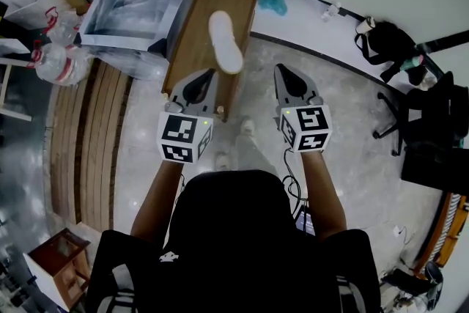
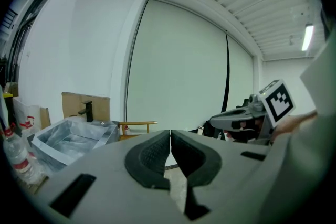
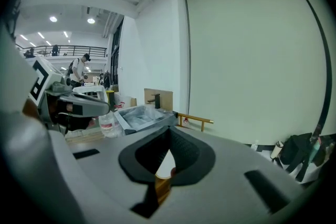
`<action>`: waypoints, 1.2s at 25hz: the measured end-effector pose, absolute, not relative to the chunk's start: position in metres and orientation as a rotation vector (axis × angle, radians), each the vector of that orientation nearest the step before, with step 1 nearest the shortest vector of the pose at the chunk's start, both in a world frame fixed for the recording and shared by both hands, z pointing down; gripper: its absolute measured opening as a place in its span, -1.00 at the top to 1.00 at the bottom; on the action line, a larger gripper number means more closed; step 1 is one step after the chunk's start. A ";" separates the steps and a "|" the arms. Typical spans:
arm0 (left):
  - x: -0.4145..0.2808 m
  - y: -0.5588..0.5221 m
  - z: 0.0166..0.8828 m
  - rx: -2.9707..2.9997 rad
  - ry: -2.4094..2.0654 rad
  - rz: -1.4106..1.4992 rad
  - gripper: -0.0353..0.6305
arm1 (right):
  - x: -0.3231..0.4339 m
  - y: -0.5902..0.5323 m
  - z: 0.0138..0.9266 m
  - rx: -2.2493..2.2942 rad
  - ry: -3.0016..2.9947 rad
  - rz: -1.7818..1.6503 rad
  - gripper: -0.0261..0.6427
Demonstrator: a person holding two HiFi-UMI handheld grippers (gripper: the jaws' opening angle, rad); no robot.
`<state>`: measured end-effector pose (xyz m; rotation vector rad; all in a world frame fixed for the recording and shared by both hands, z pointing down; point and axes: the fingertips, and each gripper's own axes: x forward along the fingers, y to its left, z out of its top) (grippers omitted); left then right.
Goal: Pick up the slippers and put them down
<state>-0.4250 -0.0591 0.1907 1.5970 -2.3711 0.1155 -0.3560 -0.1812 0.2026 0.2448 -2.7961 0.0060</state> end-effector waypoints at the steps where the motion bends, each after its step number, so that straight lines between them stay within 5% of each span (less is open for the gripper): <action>1: -0.429 -0.065 0.193 1.586 -2.369 0.115 0.87 | -0.362 -0.186 0.205 0.232 -2.791 0.004 0.97; 30: -0.512 -0.183 0.340 1.279 -2.220 0.168 0.87 | -0.468 -0.291 0.323 -0.046 -2.590 0.110 0.97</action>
